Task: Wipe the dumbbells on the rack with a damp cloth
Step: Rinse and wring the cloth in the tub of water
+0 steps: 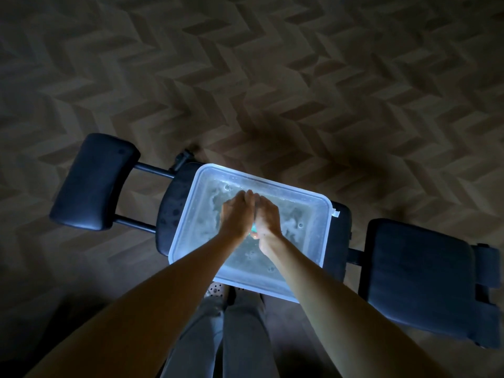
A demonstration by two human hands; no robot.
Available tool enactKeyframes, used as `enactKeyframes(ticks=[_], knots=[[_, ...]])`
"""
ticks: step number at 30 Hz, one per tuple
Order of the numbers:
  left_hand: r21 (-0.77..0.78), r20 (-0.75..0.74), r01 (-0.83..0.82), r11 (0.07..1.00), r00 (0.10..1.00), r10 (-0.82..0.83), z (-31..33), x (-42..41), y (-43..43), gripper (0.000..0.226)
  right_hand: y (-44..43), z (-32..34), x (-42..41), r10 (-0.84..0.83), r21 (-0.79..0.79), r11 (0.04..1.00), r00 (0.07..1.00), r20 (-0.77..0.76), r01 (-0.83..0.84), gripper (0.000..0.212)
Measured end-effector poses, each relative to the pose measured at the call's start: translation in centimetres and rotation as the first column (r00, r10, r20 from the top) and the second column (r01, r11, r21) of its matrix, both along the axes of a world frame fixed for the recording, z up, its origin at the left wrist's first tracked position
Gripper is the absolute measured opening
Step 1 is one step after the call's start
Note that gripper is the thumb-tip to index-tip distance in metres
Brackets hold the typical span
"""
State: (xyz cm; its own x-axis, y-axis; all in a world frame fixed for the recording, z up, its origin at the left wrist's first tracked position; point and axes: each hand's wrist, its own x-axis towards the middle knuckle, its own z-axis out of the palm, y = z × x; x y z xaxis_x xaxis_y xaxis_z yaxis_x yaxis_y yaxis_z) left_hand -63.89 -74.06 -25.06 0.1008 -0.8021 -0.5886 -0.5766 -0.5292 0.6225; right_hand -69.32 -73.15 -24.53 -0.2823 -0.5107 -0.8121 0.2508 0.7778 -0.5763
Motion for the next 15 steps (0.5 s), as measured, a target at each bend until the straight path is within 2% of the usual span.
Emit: enactKeyframes(ticks=[6,9,10,15], knots=[[0.053,0.137,0.023,0.998,0.99,-0.03,0.4,-0.3,-0.4,0.031,-0.3,-0.4,-0.1,0.007,0.053,0.999,1.0,0.003,-0.008,0.028],[0.052,0.157,0.126,0.991,0.979,-0.132,0.5,-0.5,-0.6,0.03,-0.1,-0.7,0.0,-0.002,0.042,0.999,1.0,0.003,0.002,0.03],[0.081,0.153,0.111,0.99,0.981,-0.123,0.7,-0.6,-0.7,0.03,0.0,-0.8,0.0,-0.015,0.031,0.999,1.0,0.016,0.014,0.031],[0.159,-0.017,-0.153,0.975,0.987,0.157,0.7,-0.6,-0.4,0.039,0.0,-0.9,-0.4,0.006,0.091,0.996,0.999,0.054,-0.01,0.035]])
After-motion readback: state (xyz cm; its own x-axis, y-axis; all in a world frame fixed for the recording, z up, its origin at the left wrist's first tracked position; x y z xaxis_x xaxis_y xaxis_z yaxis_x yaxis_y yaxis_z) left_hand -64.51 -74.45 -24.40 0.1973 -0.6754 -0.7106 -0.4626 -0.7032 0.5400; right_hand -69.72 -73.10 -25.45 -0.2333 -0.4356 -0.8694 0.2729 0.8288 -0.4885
